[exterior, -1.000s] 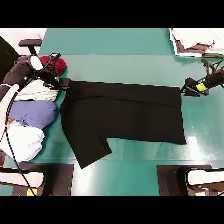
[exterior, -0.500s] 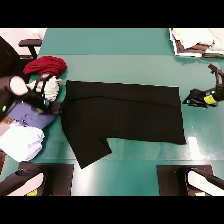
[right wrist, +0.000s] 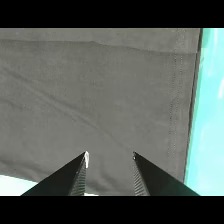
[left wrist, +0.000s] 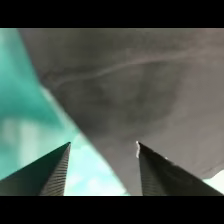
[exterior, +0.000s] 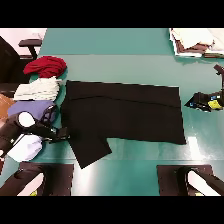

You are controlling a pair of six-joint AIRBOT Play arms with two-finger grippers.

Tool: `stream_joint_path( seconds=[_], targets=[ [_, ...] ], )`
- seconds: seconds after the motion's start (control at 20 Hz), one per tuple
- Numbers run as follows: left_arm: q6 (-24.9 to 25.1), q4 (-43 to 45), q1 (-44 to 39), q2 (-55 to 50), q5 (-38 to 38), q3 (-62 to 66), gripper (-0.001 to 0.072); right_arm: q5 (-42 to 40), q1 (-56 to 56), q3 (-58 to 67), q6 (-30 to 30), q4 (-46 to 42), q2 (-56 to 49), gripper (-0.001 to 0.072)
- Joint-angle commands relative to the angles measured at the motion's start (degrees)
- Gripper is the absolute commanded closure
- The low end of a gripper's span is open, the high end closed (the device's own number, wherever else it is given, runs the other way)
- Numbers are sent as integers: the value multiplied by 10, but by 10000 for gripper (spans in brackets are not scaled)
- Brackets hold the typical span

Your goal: Fold the shirts.

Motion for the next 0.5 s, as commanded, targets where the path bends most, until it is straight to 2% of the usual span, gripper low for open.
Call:
stream_joint_path(
  seconds=[0.0,0.05,0.1,0.15,0.35,0.4,0.45],
  targets=[
    [4,-67,0,5,54,-42,228,2,0,-1,0,1,4,372],
    [16,-81,0,5,58,-41,230,3,0,-1,0,0,4,372],
    [23,-89,0,5,59,-37,386,7,0,-1,0,-6,4,373],
    [32,-92,0,5,59,-28,673,14,-3,-2,-3,-10,4,372],
    [37,-79,0,23,28,29,687,39,-92,-71,-10,-21,4,360],
    [37,-77,0,33,24,42,686,38,-132,-106,-19,-21,4,220],
    [38,-77,0,39,19,56,687,36,-172,-141,-24,-19,3,127]
  ],
)
